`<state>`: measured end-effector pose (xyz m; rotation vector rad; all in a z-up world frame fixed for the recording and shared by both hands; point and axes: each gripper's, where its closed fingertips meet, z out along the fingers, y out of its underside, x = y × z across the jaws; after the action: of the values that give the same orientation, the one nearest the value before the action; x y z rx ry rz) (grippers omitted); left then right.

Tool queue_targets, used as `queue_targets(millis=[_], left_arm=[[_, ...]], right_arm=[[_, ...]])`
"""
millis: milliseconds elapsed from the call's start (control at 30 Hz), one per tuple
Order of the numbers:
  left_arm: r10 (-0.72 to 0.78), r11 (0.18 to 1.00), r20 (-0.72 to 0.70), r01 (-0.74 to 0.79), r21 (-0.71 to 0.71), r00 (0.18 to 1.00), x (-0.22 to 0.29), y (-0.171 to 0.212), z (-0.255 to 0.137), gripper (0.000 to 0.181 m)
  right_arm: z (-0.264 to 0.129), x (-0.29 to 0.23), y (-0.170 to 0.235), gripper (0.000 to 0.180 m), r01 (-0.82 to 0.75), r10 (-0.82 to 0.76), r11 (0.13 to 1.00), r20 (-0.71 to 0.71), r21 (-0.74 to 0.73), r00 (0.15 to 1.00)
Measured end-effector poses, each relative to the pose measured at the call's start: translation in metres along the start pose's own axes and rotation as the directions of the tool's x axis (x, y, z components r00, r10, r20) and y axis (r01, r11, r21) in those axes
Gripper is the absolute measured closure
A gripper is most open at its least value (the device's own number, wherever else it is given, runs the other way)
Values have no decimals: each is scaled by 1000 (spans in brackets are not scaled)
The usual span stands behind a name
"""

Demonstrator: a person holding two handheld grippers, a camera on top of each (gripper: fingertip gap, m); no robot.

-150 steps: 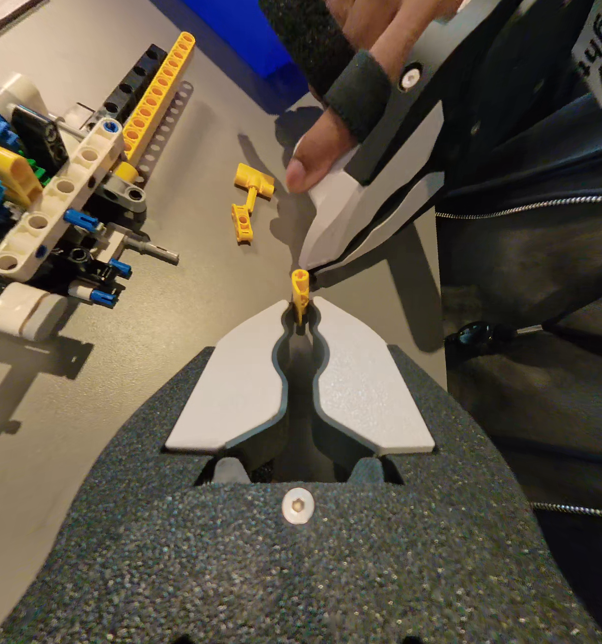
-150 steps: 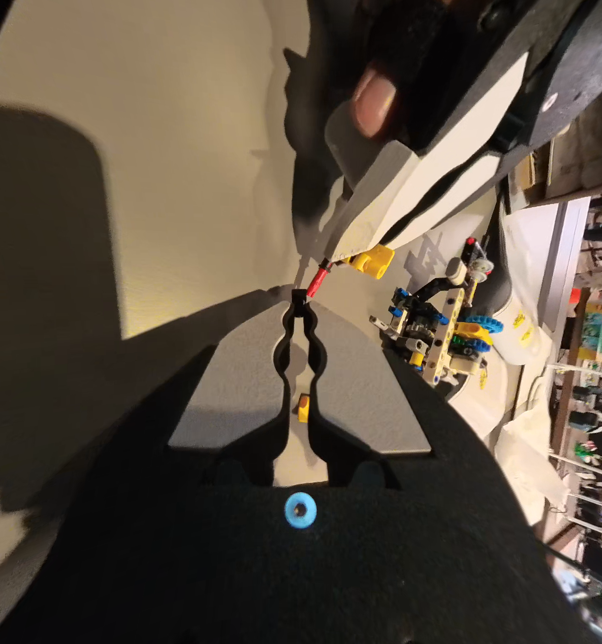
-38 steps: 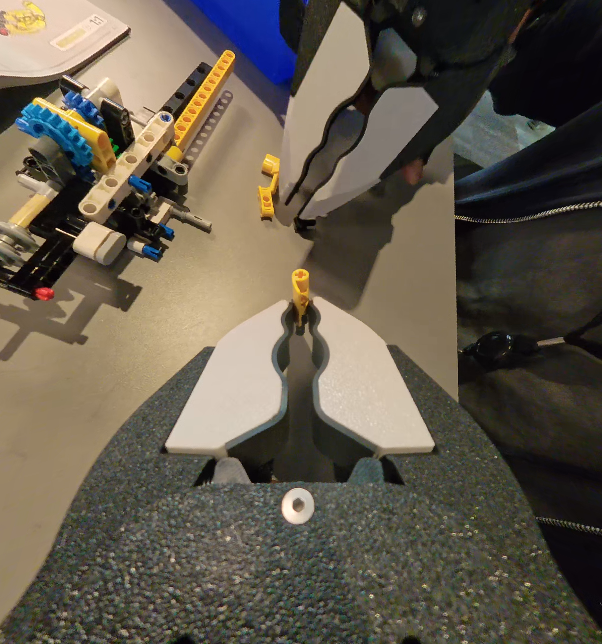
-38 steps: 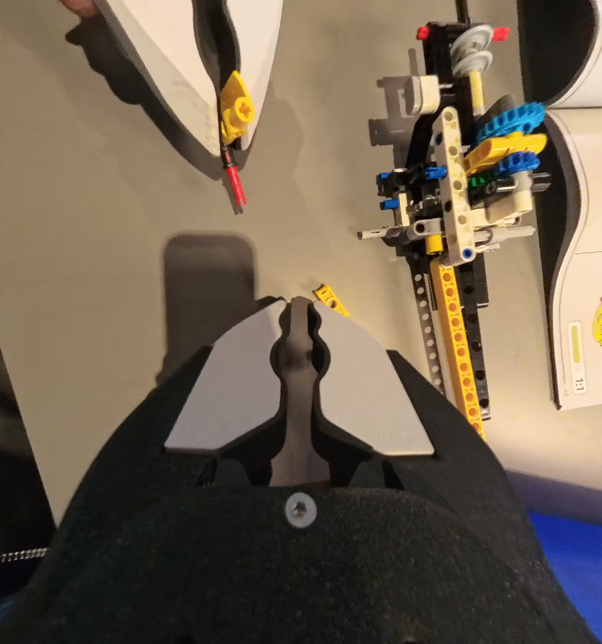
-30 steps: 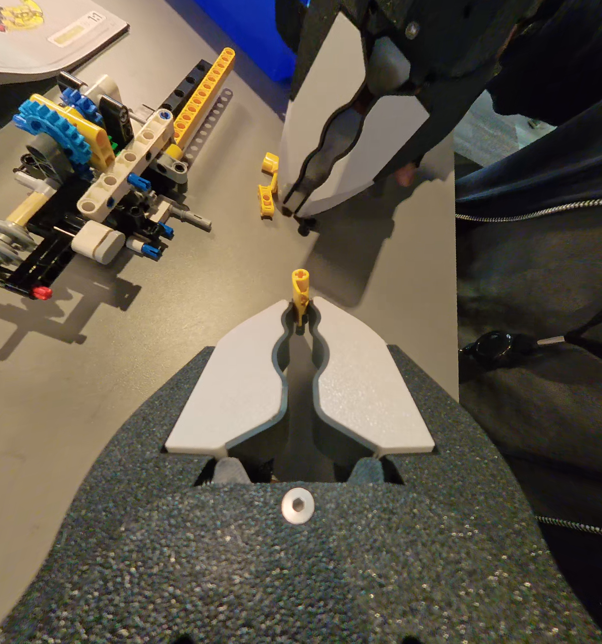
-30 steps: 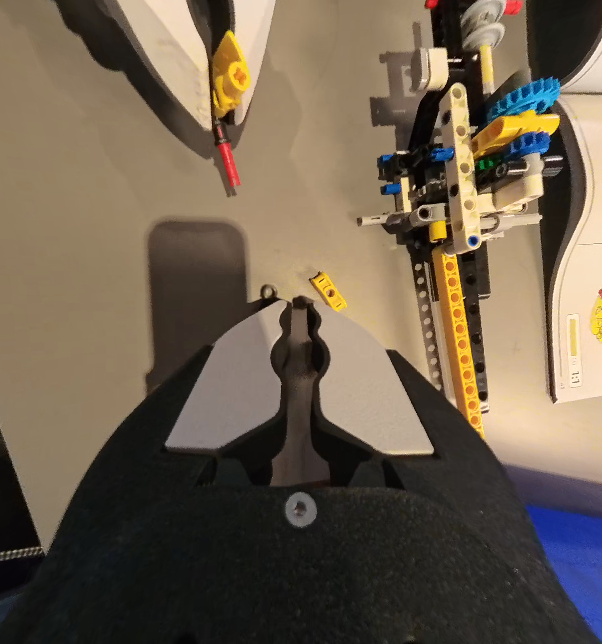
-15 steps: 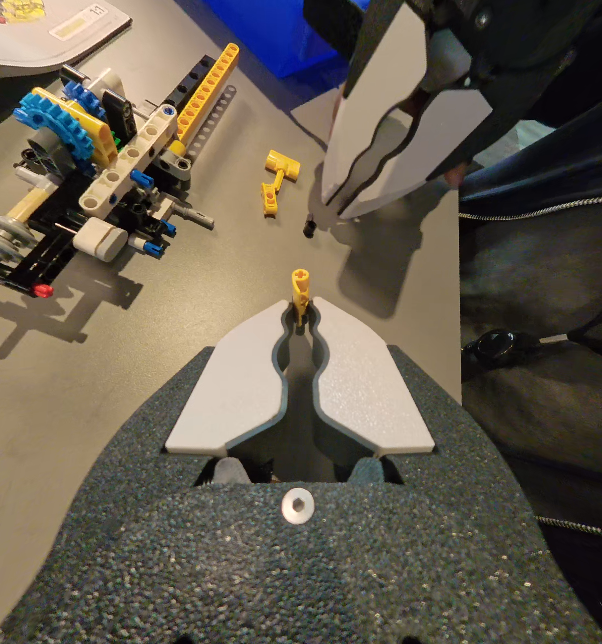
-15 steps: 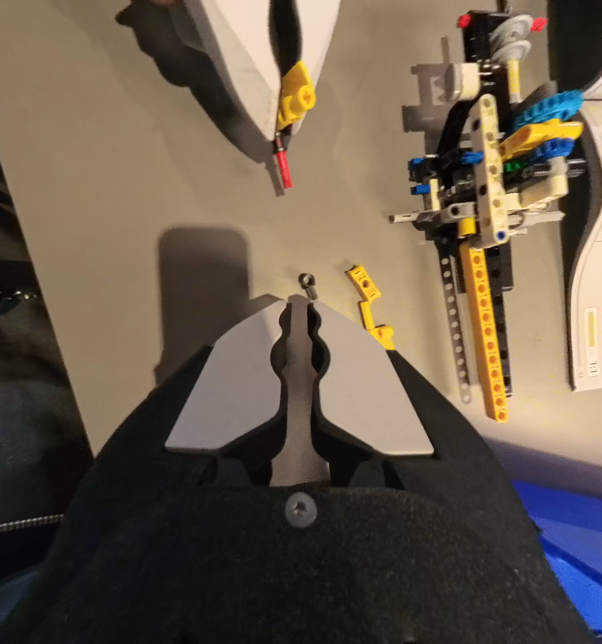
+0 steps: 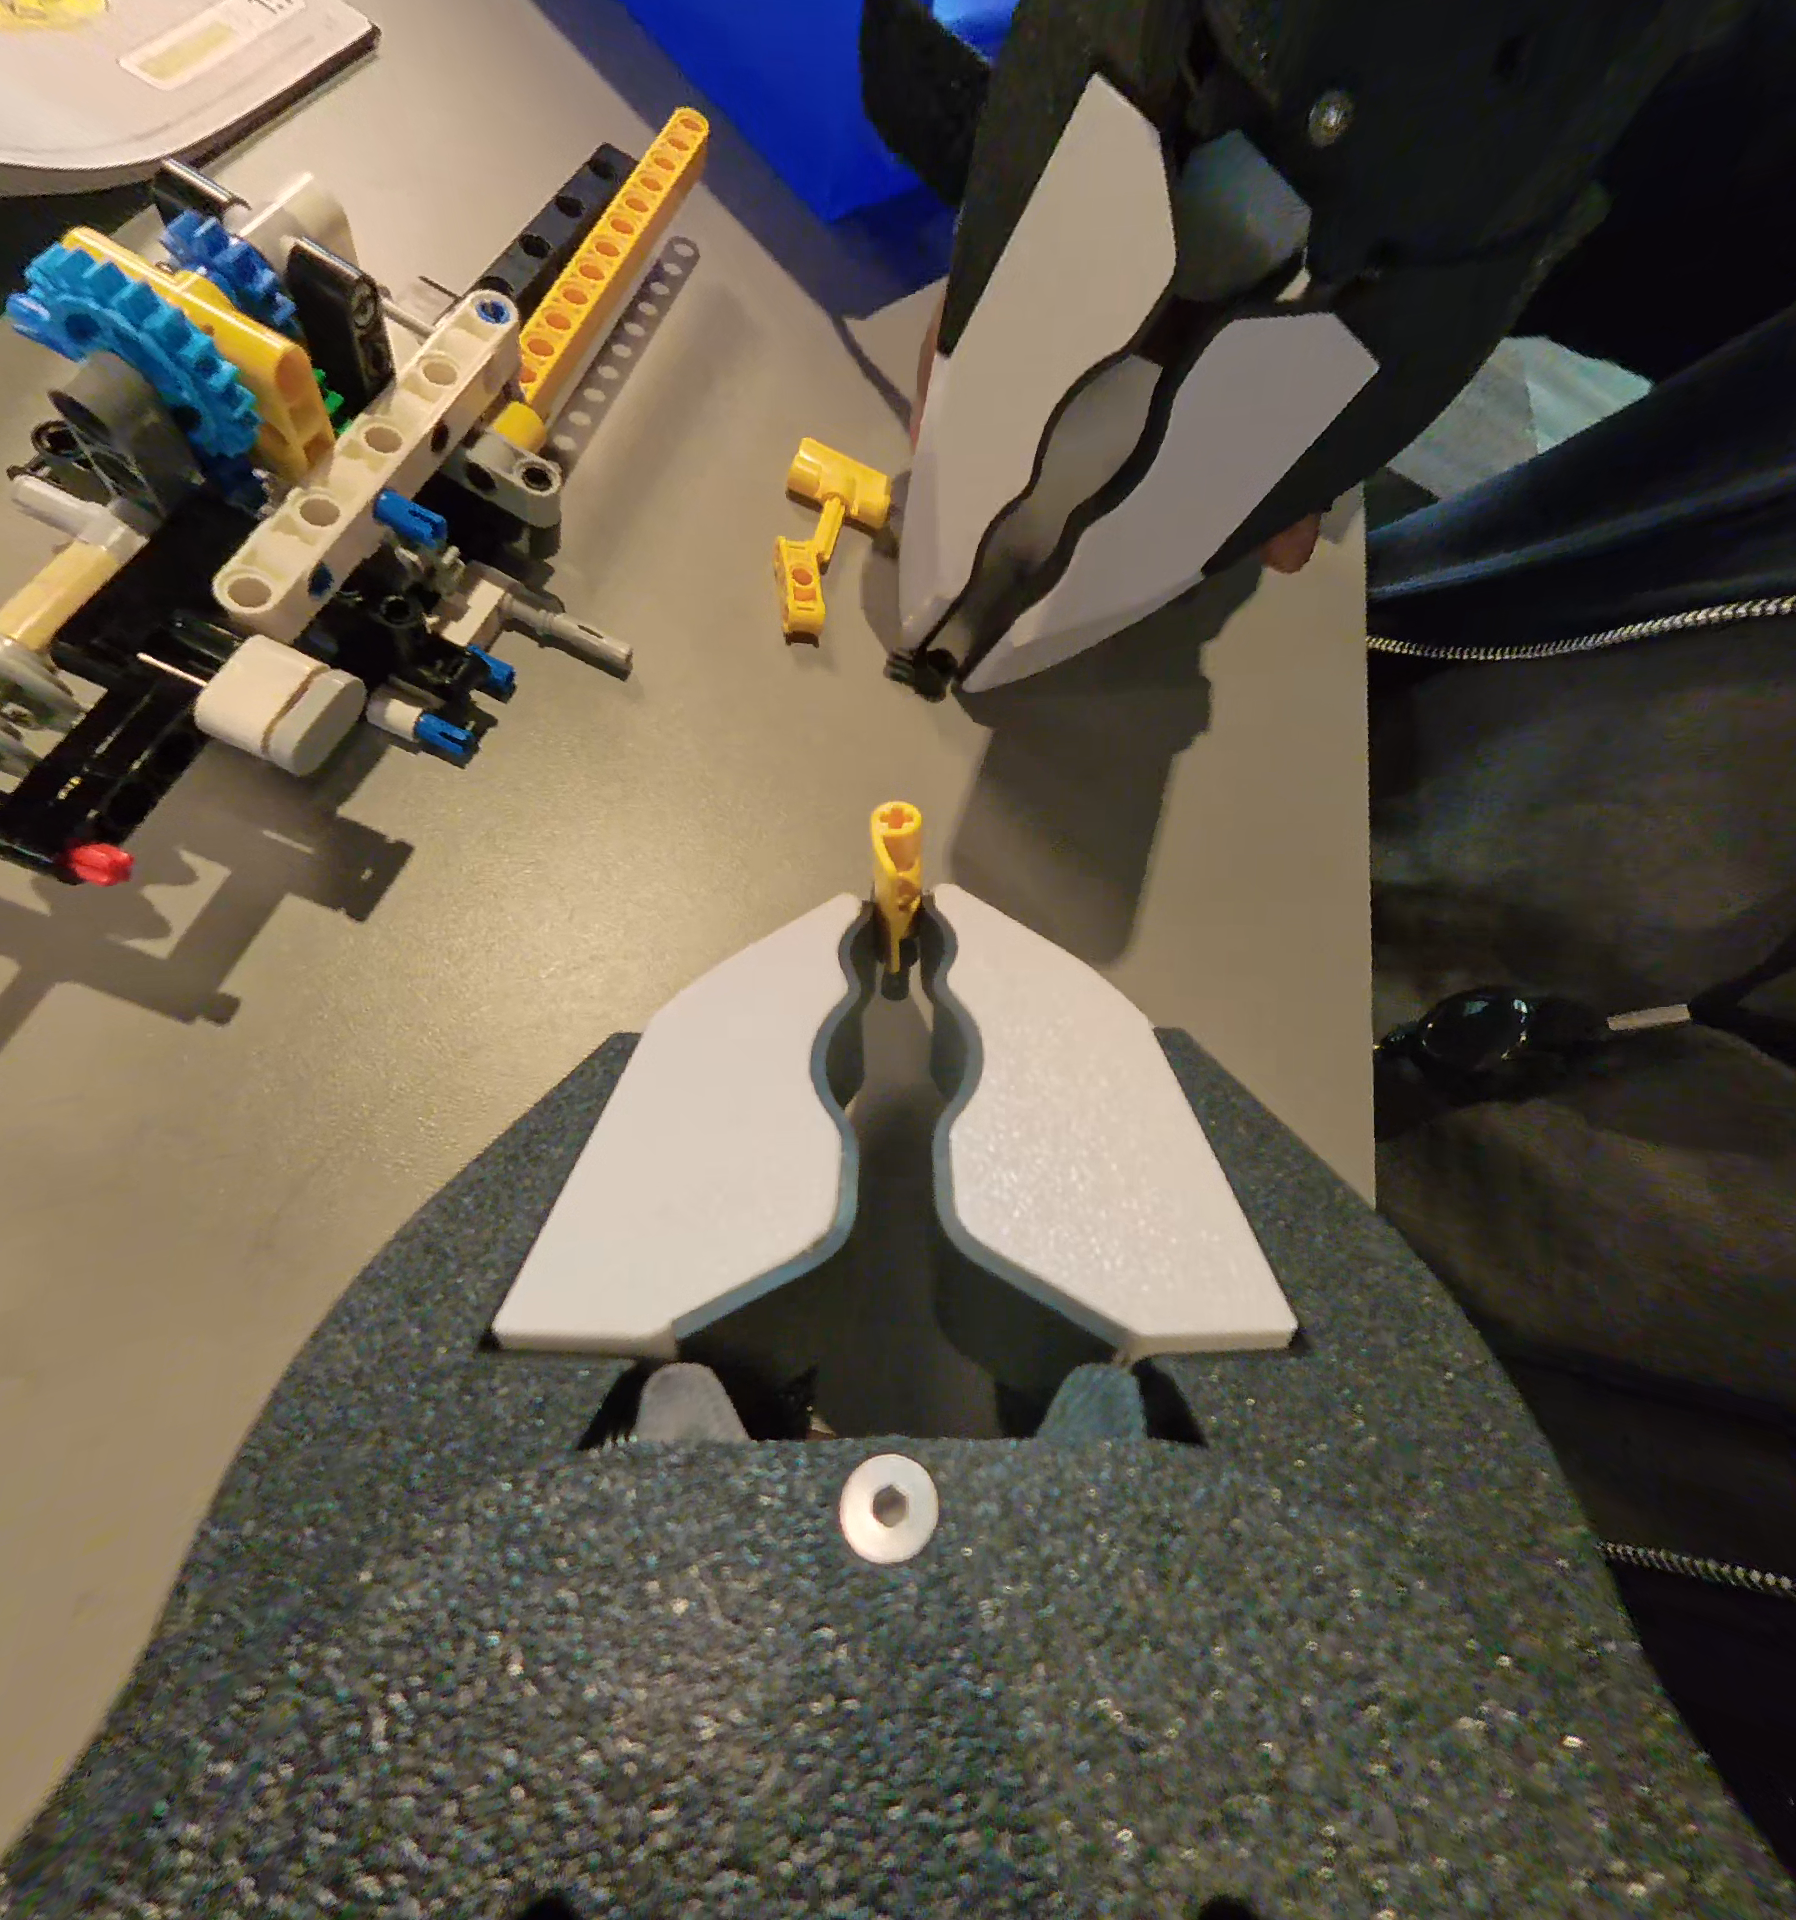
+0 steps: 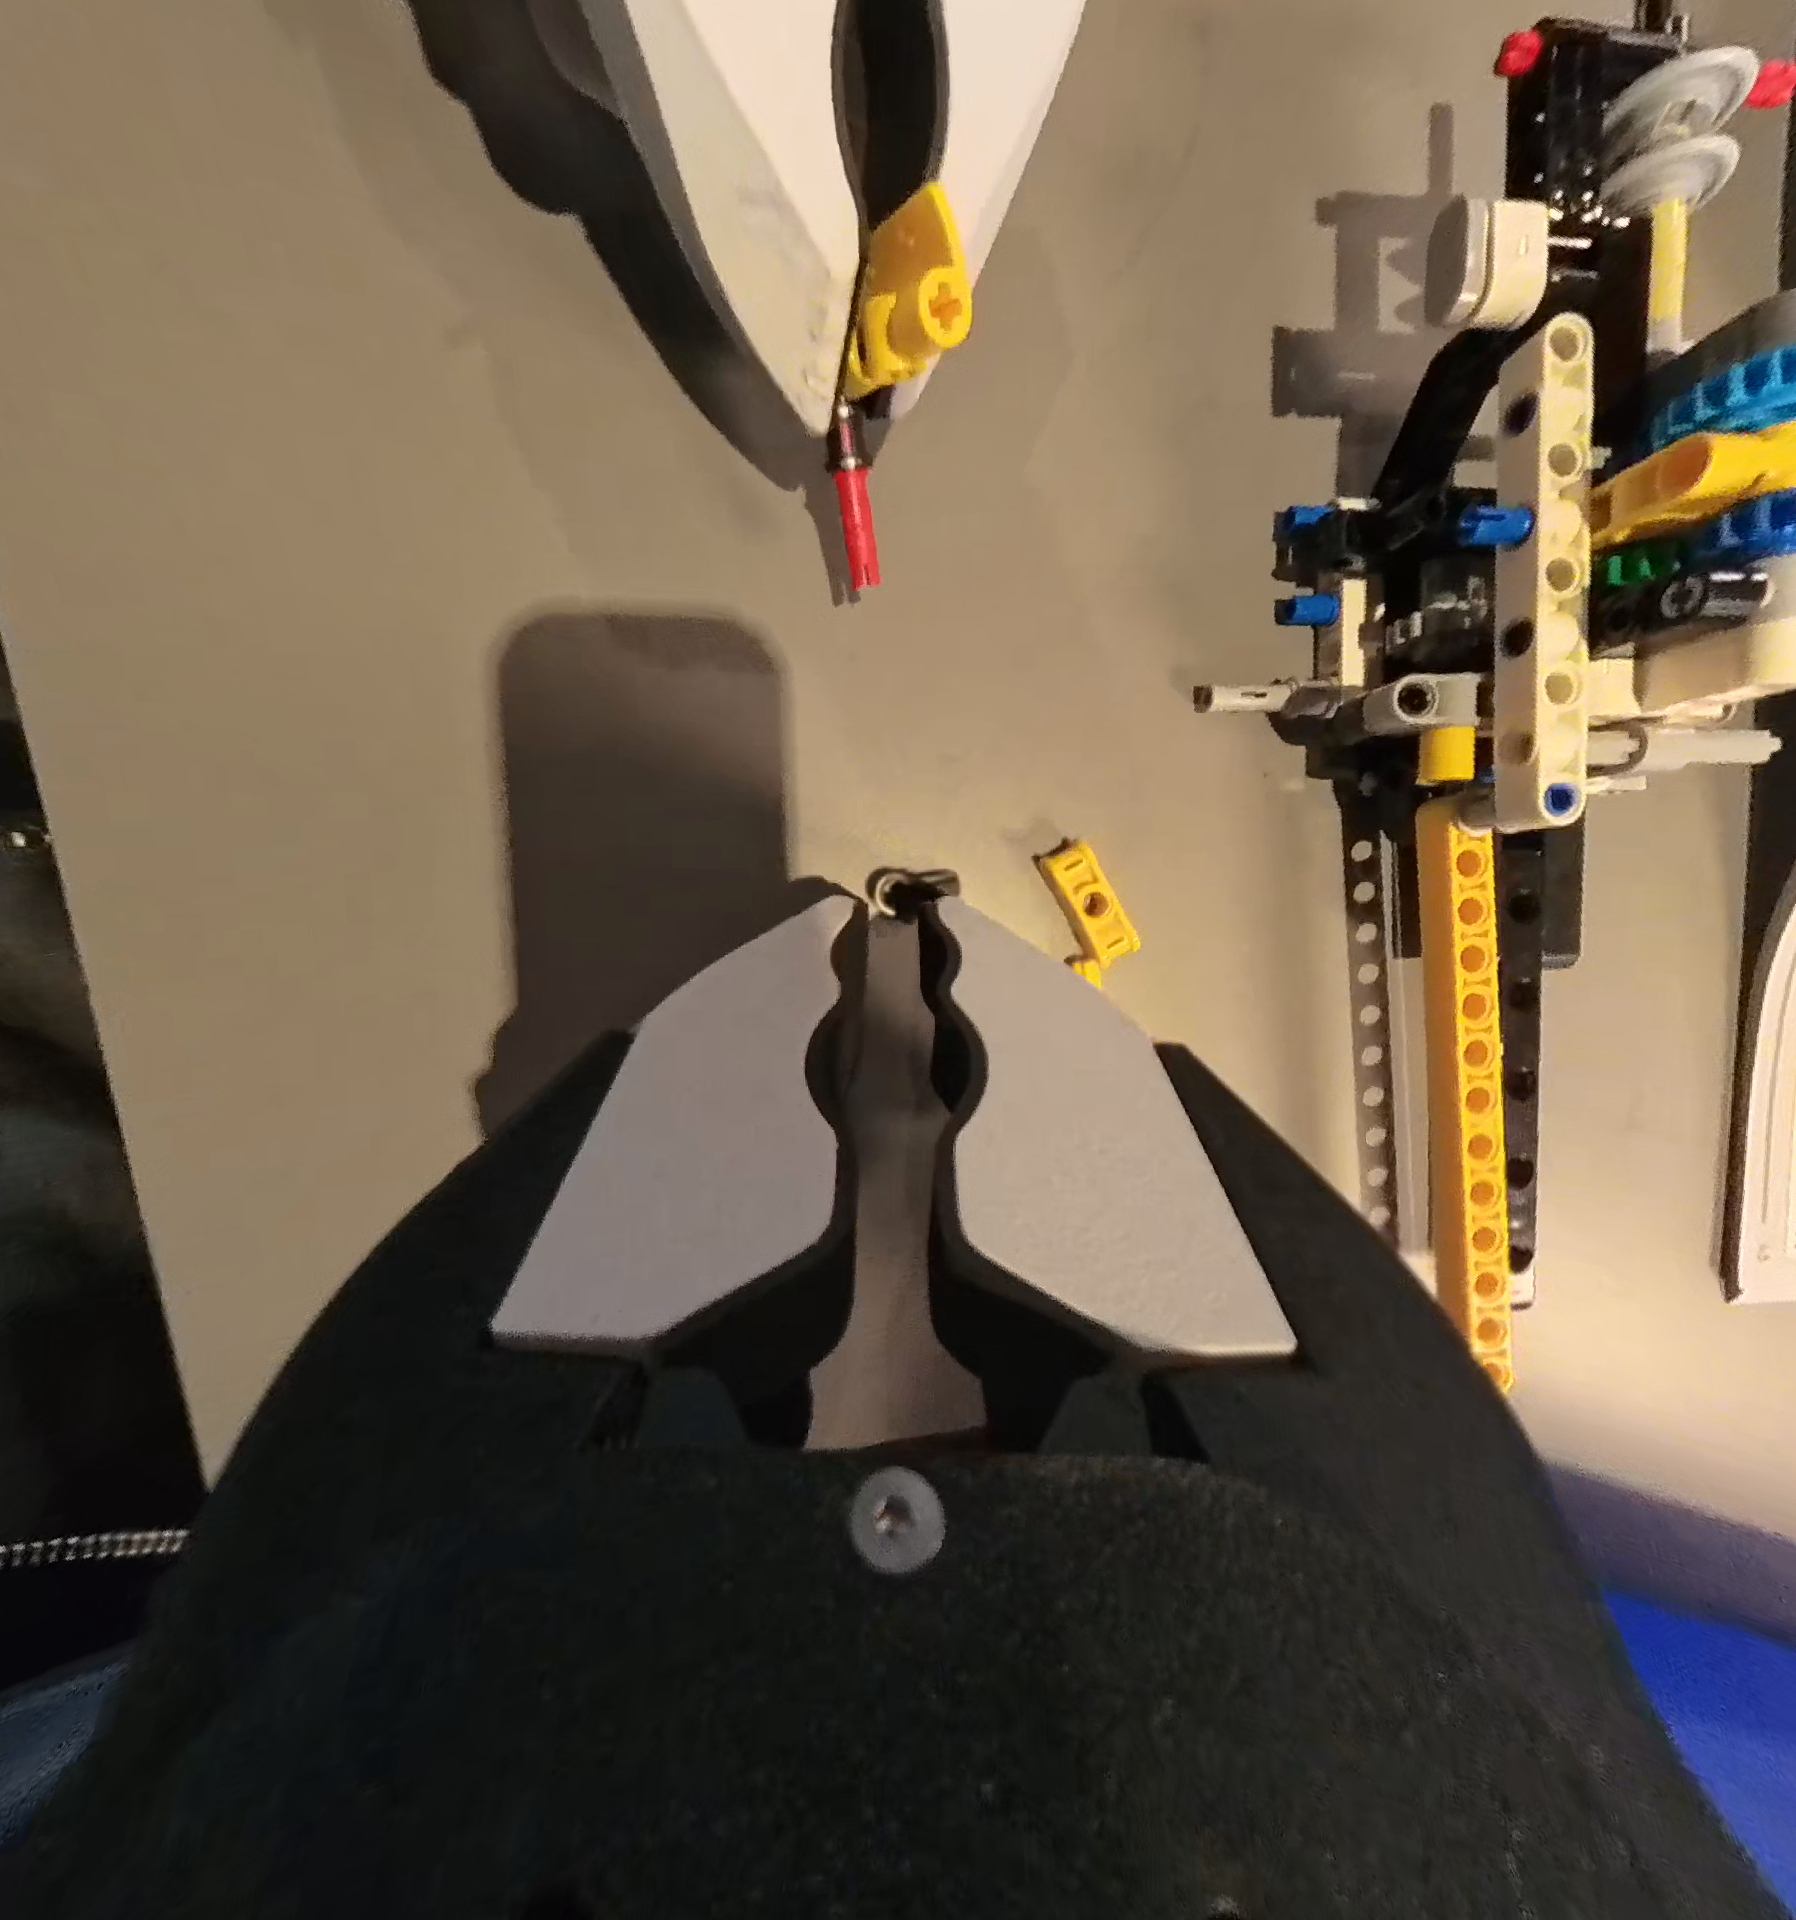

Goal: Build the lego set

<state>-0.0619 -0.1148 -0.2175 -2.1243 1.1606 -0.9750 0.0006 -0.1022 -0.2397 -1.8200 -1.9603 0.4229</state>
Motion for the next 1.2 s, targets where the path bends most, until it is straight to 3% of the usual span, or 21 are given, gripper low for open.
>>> queue_targets(millis=[33, 267, 567, 1200], left_arm=[[-3, 1000, -2, 3, 0, 1000, 0, 0, 0, 173], [-16, 1000, -10, 16, 3, 1000, -1, 0, 1, 173], [-22, 1000, -7, 22, -3, 1000, -2, 1, 3, 173], [-3, 1000, 3, 3, 16, 1000, 3, -2, -1, 173]], right_arm=[[1, 0, -1, 171, 1, -1, 1000, 9, 3, 1000], [1, 1, -1, 167, -35, 35, 999, 16, 11, 999], [-4, -3, -3, 165, -295, 295, 955, -14, -40, 955], [3, 1, -3, 164, -344, 321, 924, -151, -168, 935]])
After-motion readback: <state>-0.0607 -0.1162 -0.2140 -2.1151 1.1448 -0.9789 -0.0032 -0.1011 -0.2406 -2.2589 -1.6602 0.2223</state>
